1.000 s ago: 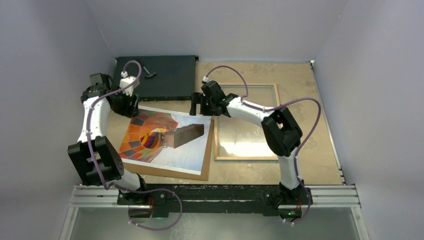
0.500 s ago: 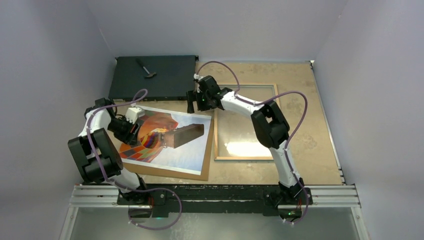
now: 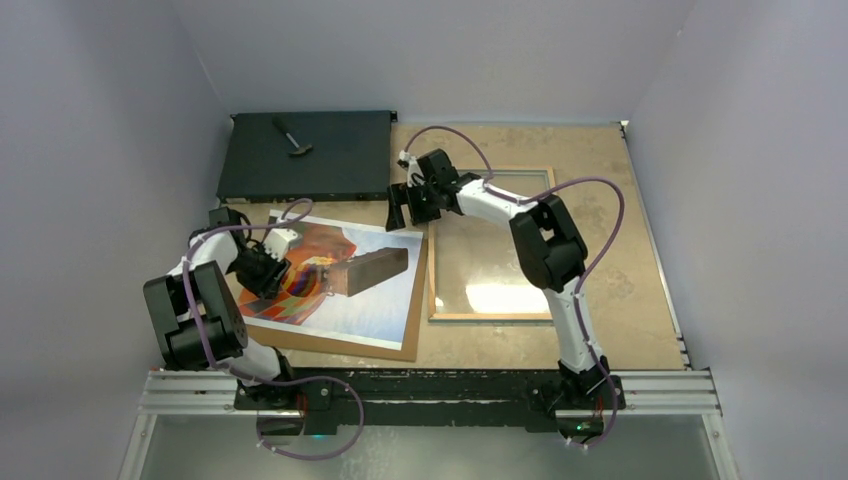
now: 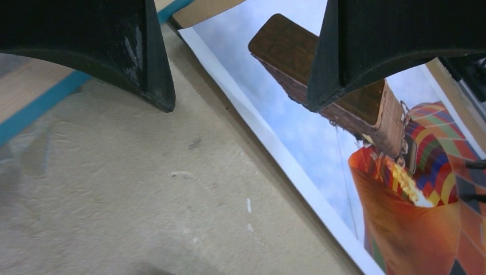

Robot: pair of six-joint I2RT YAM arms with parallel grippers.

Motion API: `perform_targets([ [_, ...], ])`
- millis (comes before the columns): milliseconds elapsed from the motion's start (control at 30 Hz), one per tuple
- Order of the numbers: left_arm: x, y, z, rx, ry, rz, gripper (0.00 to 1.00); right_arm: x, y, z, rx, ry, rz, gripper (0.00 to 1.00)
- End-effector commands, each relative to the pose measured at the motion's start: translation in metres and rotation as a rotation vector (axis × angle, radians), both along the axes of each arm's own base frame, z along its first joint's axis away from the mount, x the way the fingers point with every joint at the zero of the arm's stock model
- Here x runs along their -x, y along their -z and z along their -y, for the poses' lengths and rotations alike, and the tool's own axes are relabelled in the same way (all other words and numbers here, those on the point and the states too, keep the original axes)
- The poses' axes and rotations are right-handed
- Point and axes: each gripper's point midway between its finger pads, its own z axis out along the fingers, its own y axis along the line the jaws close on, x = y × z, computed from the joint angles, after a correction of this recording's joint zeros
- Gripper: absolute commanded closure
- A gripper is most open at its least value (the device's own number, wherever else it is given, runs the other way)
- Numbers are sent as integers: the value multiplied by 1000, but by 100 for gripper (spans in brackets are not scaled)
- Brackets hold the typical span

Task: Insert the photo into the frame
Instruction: Pick up the photo at the center of the board.

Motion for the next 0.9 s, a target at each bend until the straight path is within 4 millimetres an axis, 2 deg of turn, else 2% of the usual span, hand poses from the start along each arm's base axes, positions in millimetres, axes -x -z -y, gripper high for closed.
perform_targets([
  [0, -6, 14, -9, -70, 4, 26, 58, 20, -17, -6, -42, -76, -6, 14],
  [600, -5, 19, -8, -80, 2, -2, 61, 43, -45, -7, -128, -95, -41, 22],
  [867, -8, 18, -7, -73, 3, -1, 62, 55, -57, -10, -189, -125, -65, 30],
])
